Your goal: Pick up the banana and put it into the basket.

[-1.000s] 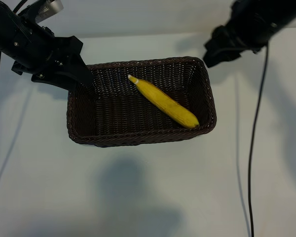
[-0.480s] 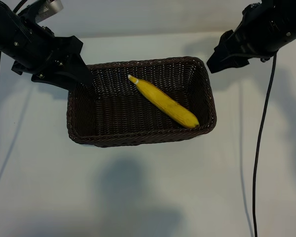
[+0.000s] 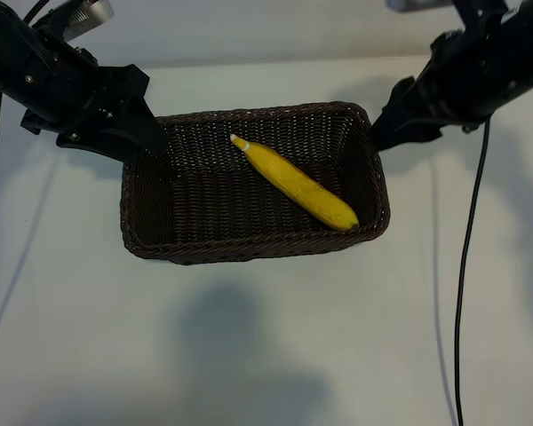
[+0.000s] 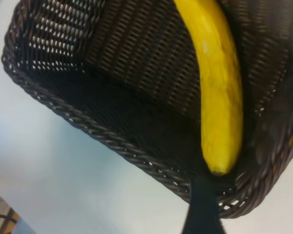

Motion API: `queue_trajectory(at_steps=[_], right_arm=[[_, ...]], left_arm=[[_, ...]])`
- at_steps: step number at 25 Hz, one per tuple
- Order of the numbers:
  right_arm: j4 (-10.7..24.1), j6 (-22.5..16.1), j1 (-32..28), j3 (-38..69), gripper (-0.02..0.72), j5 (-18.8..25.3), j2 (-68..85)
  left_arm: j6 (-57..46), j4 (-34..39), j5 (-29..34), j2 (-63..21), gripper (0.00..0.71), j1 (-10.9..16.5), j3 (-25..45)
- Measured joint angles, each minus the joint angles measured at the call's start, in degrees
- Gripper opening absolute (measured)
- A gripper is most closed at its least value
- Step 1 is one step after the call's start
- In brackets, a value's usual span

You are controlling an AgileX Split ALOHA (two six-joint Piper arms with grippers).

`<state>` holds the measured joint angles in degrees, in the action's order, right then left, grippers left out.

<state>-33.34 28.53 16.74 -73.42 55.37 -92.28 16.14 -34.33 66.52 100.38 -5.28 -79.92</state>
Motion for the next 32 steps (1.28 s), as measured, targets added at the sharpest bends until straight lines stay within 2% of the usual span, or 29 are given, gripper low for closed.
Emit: queue_trajectory(at_steps=[8, 32], right_arm=[[-1.07, 0.68, 0.00, 0.29, 0.501, -1.15, 0.00], [-1.22, 0.75, 0.00, 0.29, 0.501, -1.52, 0.00]], left_arm=[[0.00, 0.00, -2.56, 0.00, 0.519, 0.00, 0.00], [0.00, 0.00, -2.55, 0.00, 0.519, 0.00, 0.00]])
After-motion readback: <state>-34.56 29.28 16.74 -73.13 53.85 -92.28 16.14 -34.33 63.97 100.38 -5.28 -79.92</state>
